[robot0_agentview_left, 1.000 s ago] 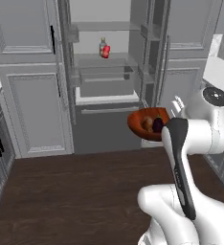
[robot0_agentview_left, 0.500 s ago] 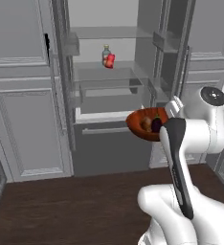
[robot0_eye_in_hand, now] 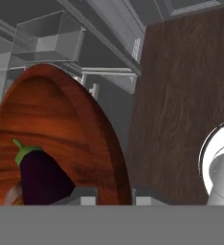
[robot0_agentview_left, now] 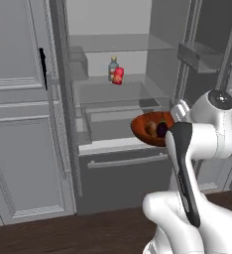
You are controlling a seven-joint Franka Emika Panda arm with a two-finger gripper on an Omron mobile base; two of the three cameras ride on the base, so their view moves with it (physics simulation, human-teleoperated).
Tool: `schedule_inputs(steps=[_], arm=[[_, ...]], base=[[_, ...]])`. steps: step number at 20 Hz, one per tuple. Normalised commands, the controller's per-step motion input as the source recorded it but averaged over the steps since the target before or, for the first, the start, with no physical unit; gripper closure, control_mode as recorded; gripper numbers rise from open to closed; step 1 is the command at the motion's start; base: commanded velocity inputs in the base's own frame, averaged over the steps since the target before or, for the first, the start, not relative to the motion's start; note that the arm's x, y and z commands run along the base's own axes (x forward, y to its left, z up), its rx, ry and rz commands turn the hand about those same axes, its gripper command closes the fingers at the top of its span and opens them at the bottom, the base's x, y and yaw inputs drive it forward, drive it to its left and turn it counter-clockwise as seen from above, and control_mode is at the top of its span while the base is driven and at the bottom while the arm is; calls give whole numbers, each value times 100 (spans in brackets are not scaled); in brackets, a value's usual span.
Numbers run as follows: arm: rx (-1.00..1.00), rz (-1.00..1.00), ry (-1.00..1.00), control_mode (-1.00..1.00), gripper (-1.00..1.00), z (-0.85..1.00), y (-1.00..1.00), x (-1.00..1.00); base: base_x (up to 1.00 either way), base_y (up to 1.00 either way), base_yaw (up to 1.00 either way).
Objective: Pick the chicken drumstick and eggplant from their plates and place them in the bowl. Then put the bowl in the fridge.
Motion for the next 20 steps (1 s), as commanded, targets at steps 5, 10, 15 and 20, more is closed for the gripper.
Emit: schedule_inputs(steps=[5,10,15,20], arm=[[0,0,0,100,100,0,0,0],[0,0,0,100,100,0,0,0],[0,0,0,100,100,0,0,0],[0,0,0,100,100,0,0,0]], base=[[86,24,-20],[85,-8,-12],[63,-5,0],[53,-9,0]])
